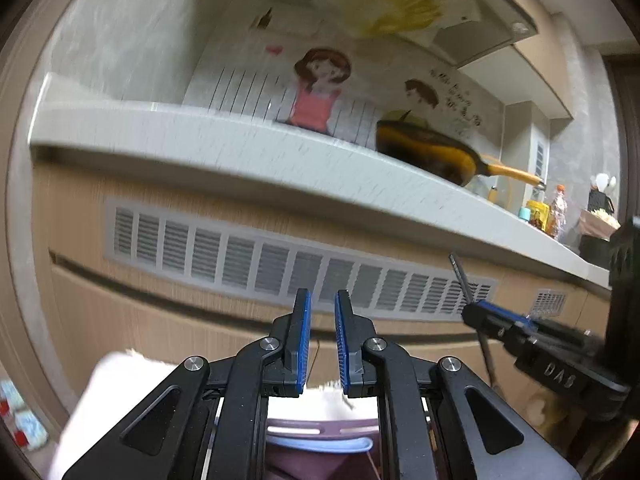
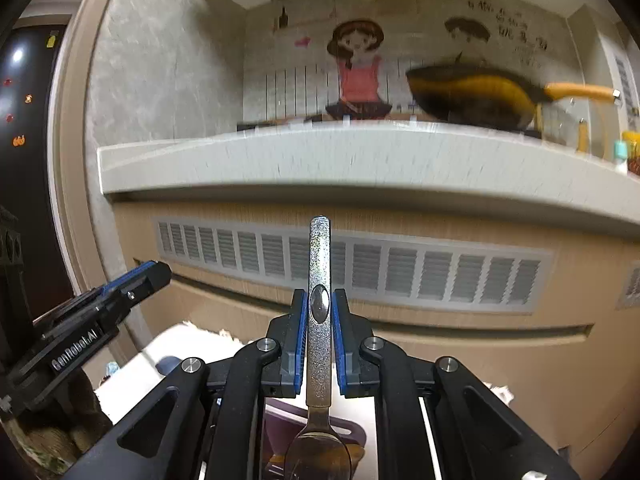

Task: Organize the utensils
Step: 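Lift both dark spoons up over the purple caddy, then open both tools to drop the dark spoons into the caddy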

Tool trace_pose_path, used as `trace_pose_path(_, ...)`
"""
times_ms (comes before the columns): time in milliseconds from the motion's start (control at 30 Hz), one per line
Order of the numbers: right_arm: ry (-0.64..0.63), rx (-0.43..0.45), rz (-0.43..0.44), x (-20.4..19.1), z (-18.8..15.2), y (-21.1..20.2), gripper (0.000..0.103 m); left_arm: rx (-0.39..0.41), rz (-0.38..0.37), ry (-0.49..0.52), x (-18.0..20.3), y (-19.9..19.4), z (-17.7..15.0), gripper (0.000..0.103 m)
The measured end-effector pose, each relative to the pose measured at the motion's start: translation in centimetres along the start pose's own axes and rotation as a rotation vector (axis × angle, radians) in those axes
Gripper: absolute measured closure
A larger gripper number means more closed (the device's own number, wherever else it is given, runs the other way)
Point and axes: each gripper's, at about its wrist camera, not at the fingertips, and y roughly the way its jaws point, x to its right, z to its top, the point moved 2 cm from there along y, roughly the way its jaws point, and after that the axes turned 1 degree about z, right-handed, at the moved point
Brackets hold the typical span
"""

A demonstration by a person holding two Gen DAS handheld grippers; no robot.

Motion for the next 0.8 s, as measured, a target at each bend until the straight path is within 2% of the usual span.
trace_pose_path(200,0.004,-0.046,0.008,0.4,-1.7,3.1,0.091,-0.103,0.031,-0.035,-1.2,0.6,-2.0,0.091)
trace_pose_path(400,-0.04,-0.072,0.045,-0.2,-2.7,4.8,0.091,-0.185,0.081,-0.021,-2.0,-1.7,-3.4,0.09)
trace_pose_path(700,-0.122,-0.067,0.029,-1.7,-4.4,4.7,0.091,-0.267,0.108,-0.001,-2.4,-3.6,-5.4,0.088)
trace_pose_path(767,-0.124,-0.081,0.033,-1.9,-4.8,4.2,0.091,-0.294,0.114,0.011,-2.3,-3.9,-6.1,0.086)
trace_pose_path(800,-0.13,-0.092,0.035,-1.9,-4.9,4.0,0.091,-0.304,0.113,0.017,-2.3,-4.0,-6.3,0.08)
